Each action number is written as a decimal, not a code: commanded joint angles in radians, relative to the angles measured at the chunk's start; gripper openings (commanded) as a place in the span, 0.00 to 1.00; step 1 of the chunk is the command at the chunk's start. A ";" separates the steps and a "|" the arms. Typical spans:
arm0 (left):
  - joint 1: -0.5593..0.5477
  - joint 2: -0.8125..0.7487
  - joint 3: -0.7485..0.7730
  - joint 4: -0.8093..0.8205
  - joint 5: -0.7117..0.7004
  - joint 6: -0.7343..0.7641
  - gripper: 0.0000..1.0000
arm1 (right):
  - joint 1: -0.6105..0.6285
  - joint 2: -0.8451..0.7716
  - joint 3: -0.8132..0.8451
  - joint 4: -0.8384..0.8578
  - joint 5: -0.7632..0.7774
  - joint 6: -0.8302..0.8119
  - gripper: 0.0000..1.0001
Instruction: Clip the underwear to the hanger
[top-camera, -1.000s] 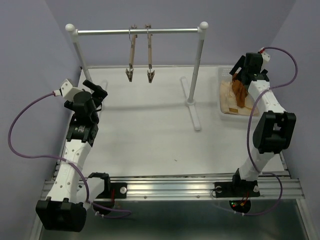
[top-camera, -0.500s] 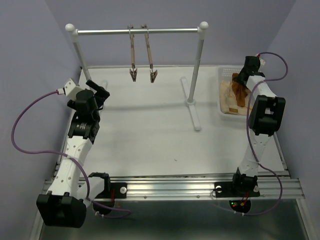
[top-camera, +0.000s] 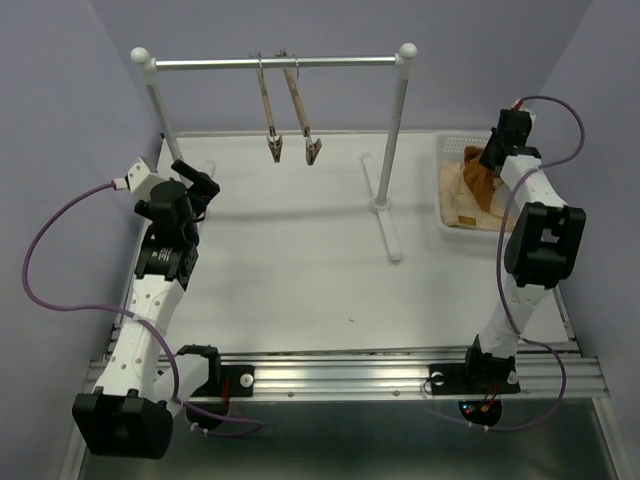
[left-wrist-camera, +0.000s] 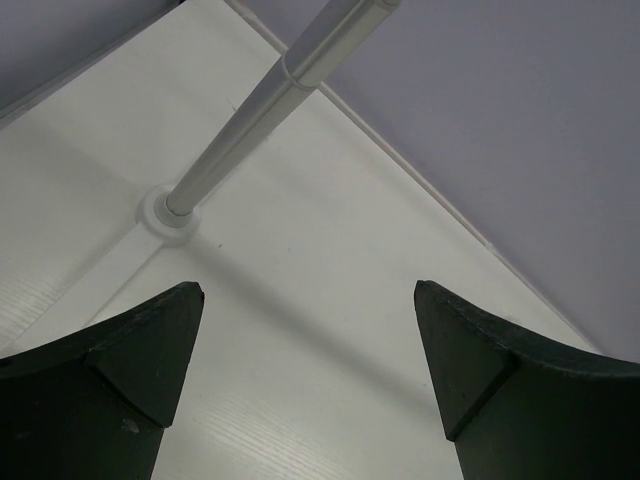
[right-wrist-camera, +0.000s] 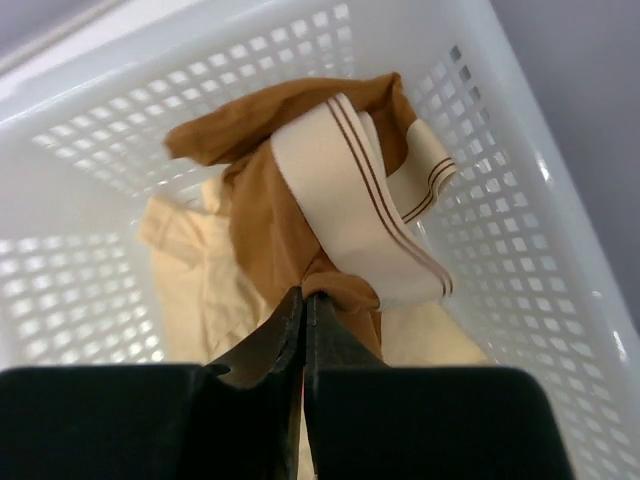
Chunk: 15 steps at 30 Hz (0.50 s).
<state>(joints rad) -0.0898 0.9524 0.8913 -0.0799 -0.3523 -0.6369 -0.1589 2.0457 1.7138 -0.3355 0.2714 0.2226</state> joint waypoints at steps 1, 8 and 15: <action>0.002 -0.038 -0.017 0.020 0.024 -0.017 0.99 | 0.005 -0.283 -0.103 0.161 -0.116 -0.087 0.01; 0.001 -0.069 -0.052 0.029 0.079 -0.041 0.99 | 0.059 -0.527 -0.184 0.129 -0.242 -0.069 0.01; 0.001 -0.101 -0.069 0.003 0.095 -0.046 0.99 | 0.179 -0.705 -0.220 0.082 -0.495 -0.040 0.01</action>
<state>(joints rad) -0.0898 0.8913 0.8314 -0.0872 -0.2737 -0.6788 -0.0429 1.4044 1.5169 -0.2558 -0.0582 0.1680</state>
